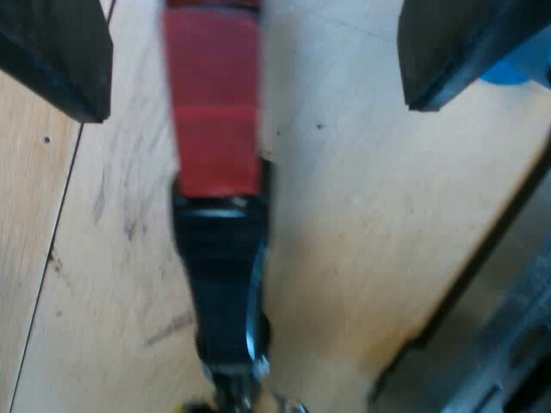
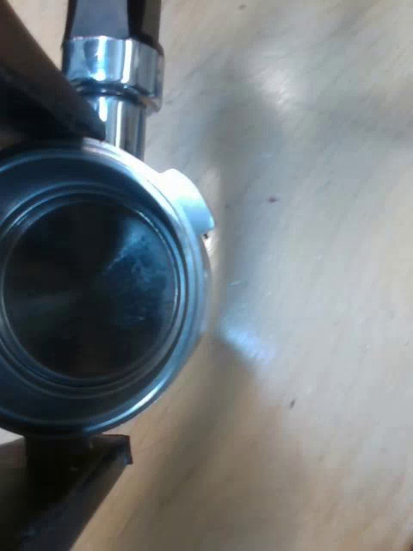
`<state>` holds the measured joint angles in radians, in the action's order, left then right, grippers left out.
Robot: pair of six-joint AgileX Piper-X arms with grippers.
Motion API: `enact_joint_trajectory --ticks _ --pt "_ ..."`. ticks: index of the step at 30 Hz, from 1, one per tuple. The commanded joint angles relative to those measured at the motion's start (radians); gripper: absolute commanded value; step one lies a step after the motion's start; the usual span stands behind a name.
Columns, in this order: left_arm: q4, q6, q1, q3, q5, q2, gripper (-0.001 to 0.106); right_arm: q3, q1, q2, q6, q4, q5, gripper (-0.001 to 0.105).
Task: Put the handle in the coffee machine
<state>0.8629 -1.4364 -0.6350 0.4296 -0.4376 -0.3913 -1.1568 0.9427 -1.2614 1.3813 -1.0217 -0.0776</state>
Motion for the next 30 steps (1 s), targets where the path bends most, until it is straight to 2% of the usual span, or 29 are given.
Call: enact_joint_trajectory --ticks 1,6,15,25,28,30 --pt "-0.01 0.006 -0.027 -0.007 0.0 -0.002 0.07 -0.016 0.003 0.014 -0.018 0.029 -0.005 0.0" --pt "-0.016 0.01 -0.09 -0.01 0.029 -0.037 0.07 -0.016 0.006 0.014 -0.017 0.042 -0.015 0.0" --pt "-0.091 0.013 -0.092 -0.01 0.04 -0.166 0.069 -0.016 0.006 0.014 -0.025 0.042 -0.015 0.0" --pt "-0.14 0.013 -0.092 -0.01 0.046 -0.194 0.069 -0.016 0.006 0.014 -0.023 0.042 -0.01 0.0" --pt "-0.135 0.013 -0.092 -0.01 0.046 -0.194 0.063 -0.016 0.006 0.014 -0.023 0.042 -0.01 0.0" --pt "-0.136 0.017 -0.092 -0.01 0.046 -0.194 0.056 -0.016 0.006 0.014 -0.023 0.042 -0.01 0.0"
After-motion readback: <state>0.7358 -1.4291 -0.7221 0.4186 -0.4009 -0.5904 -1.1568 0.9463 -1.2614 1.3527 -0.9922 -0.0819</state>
